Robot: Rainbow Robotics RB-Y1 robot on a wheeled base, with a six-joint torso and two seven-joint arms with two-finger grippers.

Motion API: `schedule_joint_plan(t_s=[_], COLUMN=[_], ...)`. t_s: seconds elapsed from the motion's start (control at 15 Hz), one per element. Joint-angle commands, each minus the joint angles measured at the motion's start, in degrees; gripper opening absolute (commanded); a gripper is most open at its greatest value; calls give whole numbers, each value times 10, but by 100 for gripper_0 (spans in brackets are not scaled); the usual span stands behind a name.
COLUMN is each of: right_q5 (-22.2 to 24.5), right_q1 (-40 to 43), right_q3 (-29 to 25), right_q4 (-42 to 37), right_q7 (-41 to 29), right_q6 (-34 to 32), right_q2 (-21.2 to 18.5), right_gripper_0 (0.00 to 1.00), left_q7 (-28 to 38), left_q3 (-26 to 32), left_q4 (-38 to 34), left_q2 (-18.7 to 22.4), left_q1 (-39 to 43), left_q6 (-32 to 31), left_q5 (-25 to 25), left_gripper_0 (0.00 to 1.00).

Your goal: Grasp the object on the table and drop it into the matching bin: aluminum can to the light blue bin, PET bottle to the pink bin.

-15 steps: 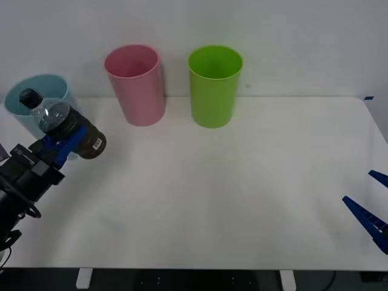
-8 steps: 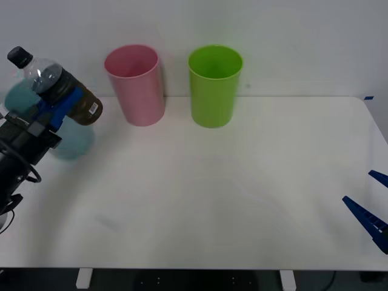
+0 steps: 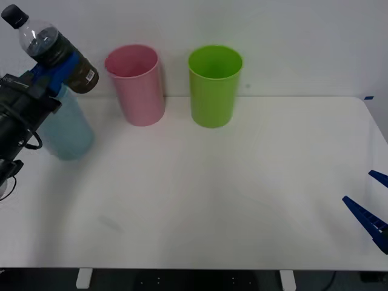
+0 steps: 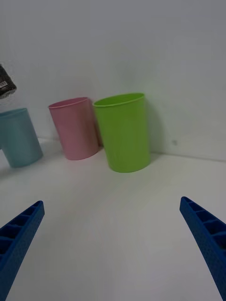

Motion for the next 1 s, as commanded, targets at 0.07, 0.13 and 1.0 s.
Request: schedule_joint_plan(t_s=[0.07,0.13,1.0], right_q5=[0,0,0], right_q1=[0,0,0], right_q3=[0,0,0], right_q4=[0,0,0], right_q7=[0,0,0], right_q6=[0,0,0], right_q2=[0,0,0], right_gripper_0=[100,100,100], left_q7=[-3,1,21], left_q3=[3,3,-40], left_q4=[1,4,285], left_q2=[0,0,22], left_q1=[-25,-38,-291], left_q6=[6,8,1], left_q5=[-62,-89,-267], left_gripper_0=[1,1,1])
